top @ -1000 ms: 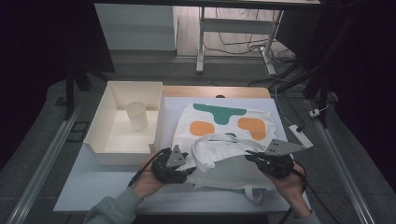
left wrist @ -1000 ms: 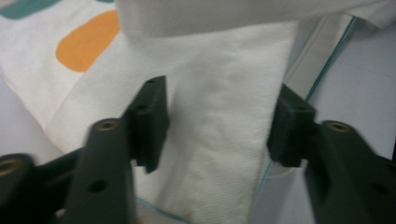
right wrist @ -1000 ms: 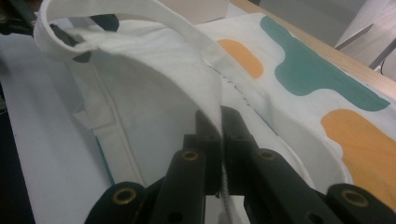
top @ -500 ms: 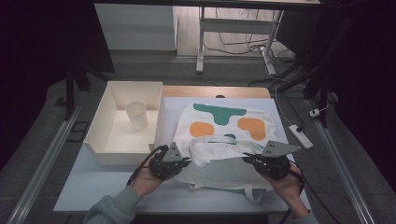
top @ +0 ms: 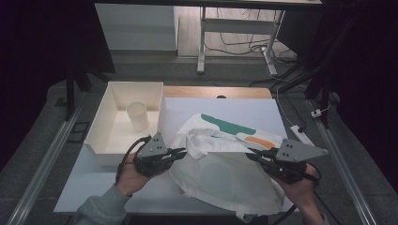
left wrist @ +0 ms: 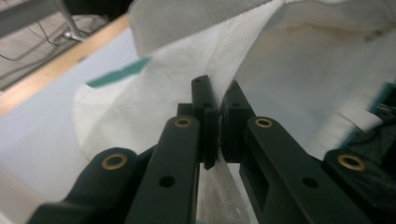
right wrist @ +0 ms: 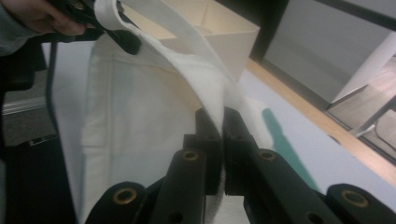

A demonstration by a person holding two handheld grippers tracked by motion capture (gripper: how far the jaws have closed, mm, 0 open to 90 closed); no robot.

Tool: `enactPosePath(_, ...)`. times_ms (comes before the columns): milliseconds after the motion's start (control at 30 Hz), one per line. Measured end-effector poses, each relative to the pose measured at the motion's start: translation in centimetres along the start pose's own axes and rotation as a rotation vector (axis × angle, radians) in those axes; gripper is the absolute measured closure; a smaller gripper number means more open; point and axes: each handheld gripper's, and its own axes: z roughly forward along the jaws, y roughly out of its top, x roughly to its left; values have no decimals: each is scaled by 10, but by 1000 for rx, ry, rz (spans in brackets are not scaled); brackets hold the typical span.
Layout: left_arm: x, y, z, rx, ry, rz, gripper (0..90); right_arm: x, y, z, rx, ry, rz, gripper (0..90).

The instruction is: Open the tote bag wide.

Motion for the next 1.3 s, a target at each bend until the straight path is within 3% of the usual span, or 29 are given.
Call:
enactPosePath(133,11,4,12,7,1,-41,867,-20,-3,11,-9,-7,62,882)
enactPosePath(267,20,4,31,33,9,-66,864,-40,-12,25,17,-48,96,882)
enactPosePath(433,26,3,45,54,9,-77,862,-55,-27,38,52,-82,132,881)
enactPosePath(667,22,4,54,68,12,-57,861,-63,-37,40,73,-103,155,881)
enactPosePath(833,27,4,66,87,27,-63,859,-69,-43,47,107,-127,146,880)
enactPosePath(1100,37,3,91,134,34,-94,857,-90,-60,64,155,-132,203,880)
enactPosePath(1300,38,1,102,168,45,-92,856,-97,-73,74,186,-124,234,879)
